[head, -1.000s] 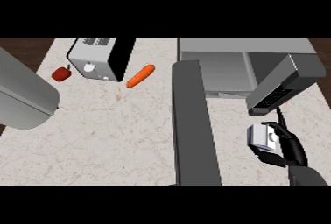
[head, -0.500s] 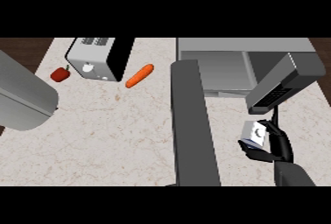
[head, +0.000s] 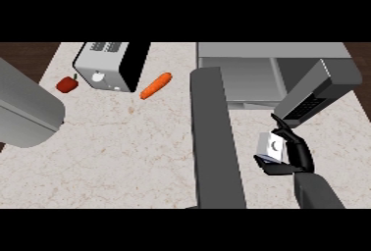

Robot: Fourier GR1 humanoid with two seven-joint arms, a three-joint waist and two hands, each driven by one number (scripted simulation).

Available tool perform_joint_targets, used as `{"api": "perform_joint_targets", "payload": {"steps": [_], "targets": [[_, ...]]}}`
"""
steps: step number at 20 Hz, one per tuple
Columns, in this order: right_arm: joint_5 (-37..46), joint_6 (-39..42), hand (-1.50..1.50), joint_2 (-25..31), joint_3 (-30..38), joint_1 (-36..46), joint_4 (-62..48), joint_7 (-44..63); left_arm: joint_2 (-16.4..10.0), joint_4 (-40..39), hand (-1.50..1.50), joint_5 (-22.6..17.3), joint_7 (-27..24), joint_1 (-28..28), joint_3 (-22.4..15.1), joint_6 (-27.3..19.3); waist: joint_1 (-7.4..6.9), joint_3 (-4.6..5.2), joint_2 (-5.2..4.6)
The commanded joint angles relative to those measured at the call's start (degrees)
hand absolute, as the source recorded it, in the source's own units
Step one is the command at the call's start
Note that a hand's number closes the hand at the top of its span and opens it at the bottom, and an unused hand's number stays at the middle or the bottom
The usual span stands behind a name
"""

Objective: Pick up the milk, place it into the microwave and close the microwave

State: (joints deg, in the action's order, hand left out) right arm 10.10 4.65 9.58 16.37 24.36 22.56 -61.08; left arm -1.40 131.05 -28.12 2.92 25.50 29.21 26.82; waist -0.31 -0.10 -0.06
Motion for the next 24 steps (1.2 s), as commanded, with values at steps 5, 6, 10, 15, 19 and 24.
{"api": "perform_joint_targets", "payload": {"steps": [5, 6, 10, 15, 19, 24], "targets": [[-0.43, 1.67, 1.50, -3.86, -5.42, -2.35, 18.15, 6.58, 1.16, -4.64, -1.50, 2.41, -3.23, 0.18, 2.69, 2.53, 0.88, 0.22, 0.49], [-0.48, -0.05, 1.50, -5.08, -6.00, -2.97, 20.85, 8.38, 1.36, 0.00, -1.50, 0.56, -1.25, 1.92, 1.22, 0.92, 0.56, 0.17, 0.43], [-1.01, -3.76, 1.50, -7.83, -7.24, -1.20, 29.61, 18.76, 1.36, 3.04, -1.50, -3.46, 2.75, 2.64, 2.37, 0.48, 0.40, 0.15, 0.40], [1.24, -9.12, 1.50, -8.58, -8.02, 6.38, 27.93, 25.26, -0.16, -1.62, -1.50, -1.04, 2.98, -2.54, 2.80, 0.40, -0.02, 0.12, 0.05], [5.01, -16.00, 1.50, -8.49, -8.41, 10.48, 25.06, 26.63, 1.33, 0.07, -1.50, -2.35, 0.71, 1.79, 4.32, 3.45, -0.84, 0.11, 0.04], [9.26, -19.78, 1.50, -6.78, -8.52, 19.44, 14.36, 29.57, -0.75, -2.74, -1.50, -1.25, 3.55, -2.74, 3.30, 1.39, -0.93, 0.08, -0.26]]}}
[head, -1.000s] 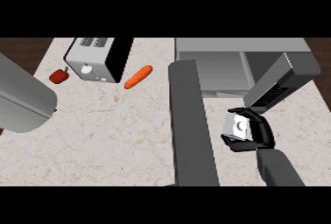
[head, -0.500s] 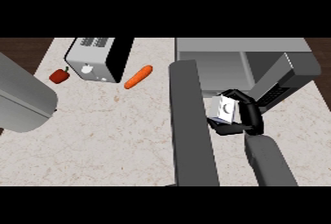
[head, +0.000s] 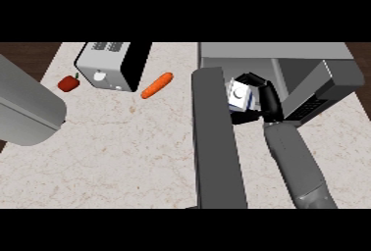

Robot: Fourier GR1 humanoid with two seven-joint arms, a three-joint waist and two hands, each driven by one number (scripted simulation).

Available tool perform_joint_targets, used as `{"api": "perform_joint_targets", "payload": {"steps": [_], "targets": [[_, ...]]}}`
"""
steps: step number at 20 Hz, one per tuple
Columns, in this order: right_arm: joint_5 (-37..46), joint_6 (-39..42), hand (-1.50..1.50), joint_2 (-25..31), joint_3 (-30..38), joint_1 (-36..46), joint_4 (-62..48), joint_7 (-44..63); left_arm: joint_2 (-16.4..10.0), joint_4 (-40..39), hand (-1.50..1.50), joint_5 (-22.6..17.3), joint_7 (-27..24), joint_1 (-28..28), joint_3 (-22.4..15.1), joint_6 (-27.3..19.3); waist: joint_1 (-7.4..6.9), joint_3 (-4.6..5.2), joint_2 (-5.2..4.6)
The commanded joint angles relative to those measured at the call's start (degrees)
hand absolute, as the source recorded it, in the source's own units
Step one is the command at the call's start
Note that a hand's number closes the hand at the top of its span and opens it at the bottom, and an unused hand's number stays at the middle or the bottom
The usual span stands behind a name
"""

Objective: Pick up the milk, place it into the microwave and close the microwave

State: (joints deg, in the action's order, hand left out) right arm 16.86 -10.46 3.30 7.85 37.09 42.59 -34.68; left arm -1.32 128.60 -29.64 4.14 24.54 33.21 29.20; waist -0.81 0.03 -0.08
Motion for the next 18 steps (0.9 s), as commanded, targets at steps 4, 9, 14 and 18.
{"api": "perform_joint_targets", "payload": {"steps": [4, 9, 14, 18], "targets": [[4.13, -8.42, 1.50, 1.71, 2.70, 13.80, -16.67, 1.68, 0.04, -1.80, -1.50, 2.81, 0.05, -3.47, -1.26, -0.36, -1.71, -0.11, -0.80], [4.57, -13.16, 1.50, 4.33, 5.43, 17.81, -23.80, -0.78, -1.76, -4.21, -1.50, 0.87, -1.82, -2.59, 0.96, 2.83, -2.95, -0.13, -1.21], [4.86, -16.93, 1.50, 5.39, 6.80, 21.04, -28.10, -0.88, -0.06, -4.22, -1.50, 3.25, -0.86, -5.41, -2.34, 1.28, -3.59, -0.18, -1.96], [6.37, -26.01, 1.50, 7.16, 7.21, 21.51, -28.79, -1.35, -1.42, -3.99, -1.50, 1.39, -2.29, -3.65, -0.66, 3.92, -5.62, -0.20, -2.35]]}}
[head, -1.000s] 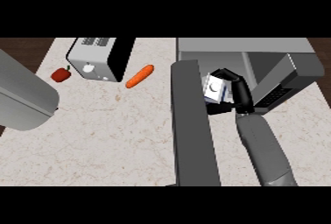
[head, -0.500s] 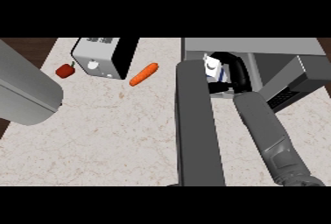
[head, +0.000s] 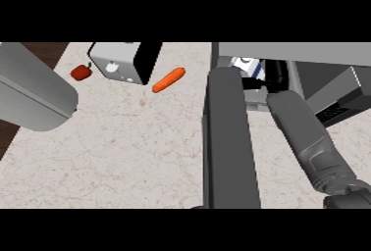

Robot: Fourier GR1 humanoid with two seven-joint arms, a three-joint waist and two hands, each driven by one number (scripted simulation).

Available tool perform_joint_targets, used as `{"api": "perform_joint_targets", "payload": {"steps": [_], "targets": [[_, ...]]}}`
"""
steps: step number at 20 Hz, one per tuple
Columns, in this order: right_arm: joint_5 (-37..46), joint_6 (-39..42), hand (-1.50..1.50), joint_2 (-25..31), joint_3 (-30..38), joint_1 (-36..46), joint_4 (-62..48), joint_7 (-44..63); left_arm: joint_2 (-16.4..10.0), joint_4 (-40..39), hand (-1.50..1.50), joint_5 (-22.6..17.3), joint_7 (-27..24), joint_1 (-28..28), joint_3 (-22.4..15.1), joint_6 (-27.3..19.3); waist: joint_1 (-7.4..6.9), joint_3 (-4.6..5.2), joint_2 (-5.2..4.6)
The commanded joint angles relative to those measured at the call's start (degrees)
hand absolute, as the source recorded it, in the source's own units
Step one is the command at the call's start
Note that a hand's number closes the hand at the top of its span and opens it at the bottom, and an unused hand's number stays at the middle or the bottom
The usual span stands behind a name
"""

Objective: Pick up the milk, place it into the microwave and close the microwave

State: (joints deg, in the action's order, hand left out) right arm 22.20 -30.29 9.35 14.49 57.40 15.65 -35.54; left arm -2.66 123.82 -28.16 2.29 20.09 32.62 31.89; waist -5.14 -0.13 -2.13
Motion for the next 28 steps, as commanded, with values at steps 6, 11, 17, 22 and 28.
{"api": "perform_joint_targets", "payload": {"steps": [6, 11, 17, 22, 28], "targets": [[4.24, -8.90, 1.50, 4.23, -1.19, 3.39, -5.11, -1.37, -0.51, -1.46, -1.50, 1.01, 1.19, -3.22, -1.40, -1.25, -1.56, -0.08, -1.07], [5.33, -12.65, 1.50, 6.64, -1.21, 2.04, -7.56, -0.83, -0.37, -2.73, -1.50, 1.98, 0.61, -4.20, -2.53, -0.40, -2.16, -0.13, -1.68], [9.67, -25.49, -1.50, 9.20, -4.06, 2.30, -13.51, 11.15, -1.86, -3.77, -1.50, 4.82, -0.23, -5.56, -1.99, -0.16, -3.14, 0.03, -2.04], [8.82, -16.11, -1.50, 7.94, -3.73, 3.97, -10.00, 3.95, -2.31, -5.38, -1.50, 5.96, -1.06, -6.68, -1.80, -0.08, -3.63, -0.27, -2.17], [7.18, -11.41, -1.50, 5.85, -2.34, 3.36, -8.90, -0.76, -2.61, -6.94, -1.50, 7.13, -0.77, -8.00, -4.58, 1.63, -2.43, -0.32, -1.91]]}}
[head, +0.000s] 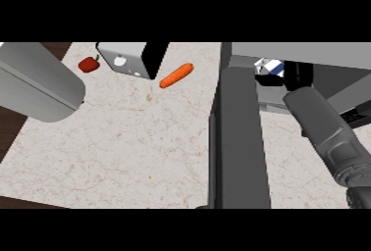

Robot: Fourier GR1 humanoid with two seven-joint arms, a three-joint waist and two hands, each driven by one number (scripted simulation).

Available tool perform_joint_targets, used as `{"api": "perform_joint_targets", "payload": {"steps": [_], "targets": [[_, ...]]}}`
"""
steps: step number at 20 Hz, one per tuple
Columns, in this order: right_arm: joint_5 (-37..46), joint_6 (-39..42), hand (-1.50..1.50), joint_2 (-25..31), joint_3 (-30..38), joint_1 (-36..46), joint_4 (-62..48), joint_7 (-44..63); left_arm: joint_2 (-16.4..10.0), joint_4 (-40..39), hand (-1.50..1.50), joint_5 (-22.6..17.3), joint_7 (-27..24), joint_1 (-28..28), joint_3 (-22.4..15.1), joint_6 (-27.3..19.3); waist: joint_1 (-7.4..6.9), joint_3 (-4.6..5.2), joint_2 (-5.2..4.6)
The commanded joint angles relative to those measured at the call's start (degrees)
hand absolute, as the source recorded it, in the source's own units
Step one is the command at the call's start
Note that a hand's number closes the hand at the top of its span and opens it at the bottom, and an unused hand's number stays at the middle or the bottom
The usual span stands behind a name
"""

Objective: Pick up the milk, place it into the microwave and close the microwave

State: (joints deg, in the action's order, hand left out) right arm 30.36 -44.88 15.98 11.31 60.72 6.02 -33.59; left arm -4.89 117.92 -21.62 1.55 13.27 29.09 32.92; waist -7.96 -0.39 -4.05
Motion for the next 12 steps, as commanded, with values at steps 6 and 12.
{"api": "perform_joint_targets", "payload": {"steps": [6, 12], "targets": [[-4.50, 11.79, -1.50, -0.73, 4.02, 0.23, 1.08, -6.02, 0.27, -1.08, -1.50, 0.35, -0.62, -0.21, -3.63, 3.49, 0.74, -0.06, 0.54], [-9.28, 18.82, -1.50, -3.27, 8.28, -0.82, 2.04, -10.61, 1.70, 0.11, -1.50, 1.44, -1.23, -0.04, -7.40, 5.61, 2.27, 0.05, 1.64]]}}
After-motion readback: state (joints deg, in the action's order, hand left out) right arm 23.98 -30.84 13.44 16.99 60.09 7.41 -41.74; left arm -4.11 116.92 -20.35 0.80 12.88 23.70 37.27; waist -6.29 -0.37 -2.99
